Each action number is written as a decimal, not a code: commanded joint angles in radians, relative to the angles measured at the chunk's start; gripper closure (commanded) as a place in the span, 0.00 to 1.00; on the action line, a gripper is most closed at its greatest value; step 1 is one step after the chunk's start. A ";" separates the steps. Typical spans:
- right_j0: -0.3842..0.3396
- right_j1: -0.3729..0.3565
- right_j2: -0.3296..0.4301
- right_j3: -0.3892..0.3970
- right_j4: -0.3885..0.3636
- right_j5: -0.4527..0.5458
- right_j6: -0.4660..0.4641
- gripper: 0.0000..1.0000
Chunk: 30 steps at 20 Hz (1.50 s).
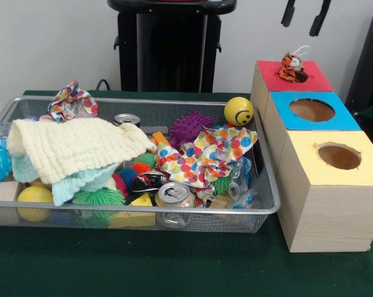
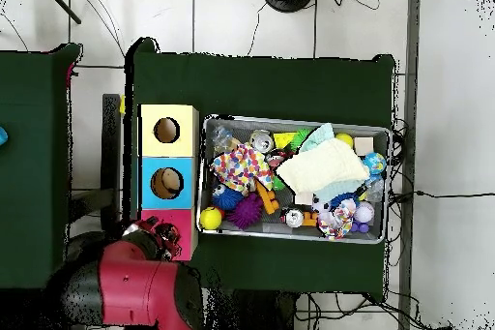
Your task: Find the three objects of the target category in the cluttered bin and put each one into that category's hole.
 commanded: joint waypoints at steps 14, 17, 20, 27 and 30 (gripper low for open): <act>0.045 0.017 0.110 0.233 0.029 -0.095 0.163 0.00; 0.071 0.041 0.118 0.247 0.041 -0.144 0.205 0.00; 0.088 0.070 0.113 0.251 0.038 -0.181 0.222 0.00; 0.127 0.076 0.112 0.281 0.065 -0.200 0.232 0.00; 0.108 0.060 0.153 0.313 0.098 -0.222 0.228 0.00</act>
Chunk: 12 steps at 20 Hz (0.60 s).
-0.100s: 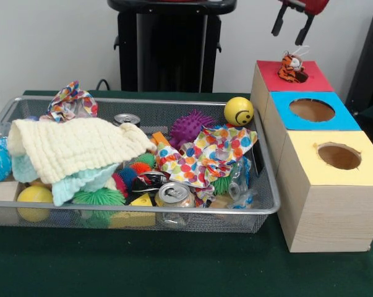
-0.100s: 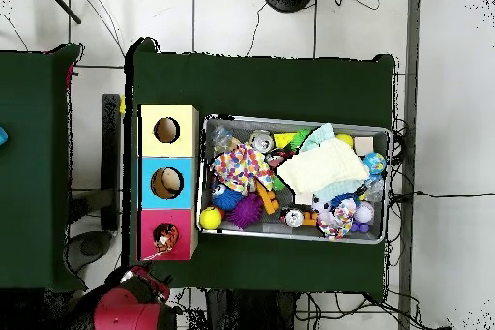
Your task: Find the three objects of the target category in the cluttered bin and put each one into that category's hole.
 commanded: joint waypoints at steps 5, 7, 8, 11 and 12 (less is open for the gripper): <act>0.002 0.023 0.117 0.083 0.107 -0.049 0.234 1.00; 0.025 0.025 0.101 0.066 0.127 -0.016 0.261 1.00; 0.057 0.033 0.067 0.045 0.130 -0.004 0.288 1.00; 0.063 0.032 0.065 0.033 0.155 -0.001 0.291 1.00; 0.070 0.039 0.059 0.026 0.163 -0.013 0.296 1.00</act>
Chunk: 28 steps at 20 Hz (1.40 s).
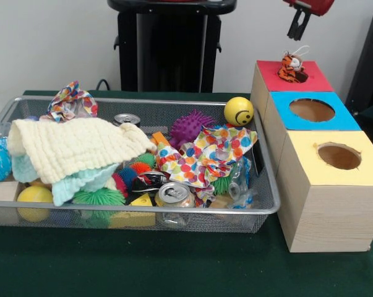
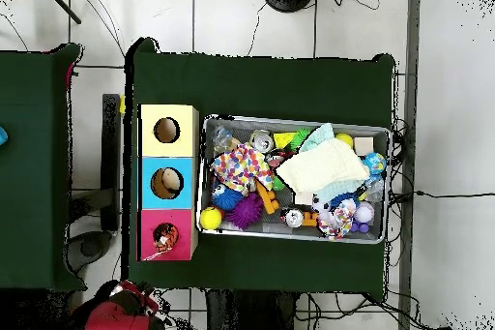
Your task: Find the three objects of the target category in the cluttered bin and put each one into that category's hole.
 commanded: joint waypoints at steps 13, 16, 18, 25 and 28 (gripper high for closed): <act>0.018 0.177 0.047 -0.057 0.153 -0.179 0.256 1.00; 0.030 0.209 0.025 -0.073 0.155 -0.206 0.247 1.00; 0.014 0.227 0.039 -0.071 0.159 -0.241 0.234 1.00; -0.019 0.251 0.080 -0.069 0.180 -0.292 0.214 1.00; -0.026 0.266 0.097 -0.070 0.191 -0.327 0.221 1.00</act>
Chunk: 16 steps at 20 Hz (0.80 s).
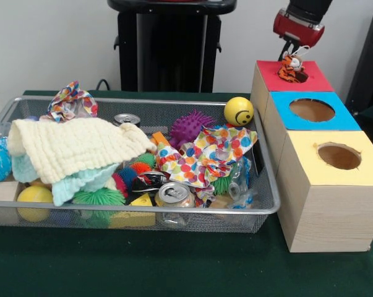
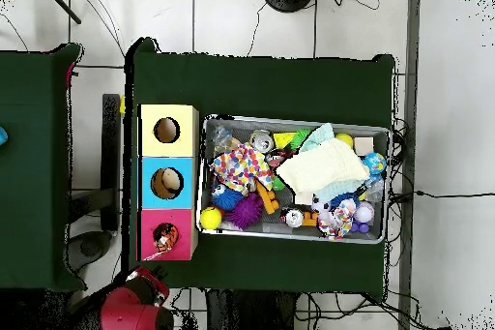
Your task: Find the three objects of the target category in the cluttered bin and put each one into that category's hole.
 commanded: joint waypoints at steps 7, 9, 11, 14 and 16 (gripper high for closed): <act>0.011 0.016 0.016 -0.086 0.090 -0.006 0.213 1.00; 0.037 -0.002 -0.016 -0.093 0.089 0.042 0.210 1.00; 0.072 -0.022 -0.056 -0.105 0.087 0.104 0.217 1.00; 0.115 -0.059 -0.134 -0.147 0.058 0.236 0.217 1.00; 0.124 -0.084 -0.167 -0.173 0.039 0.310 0.212 1.00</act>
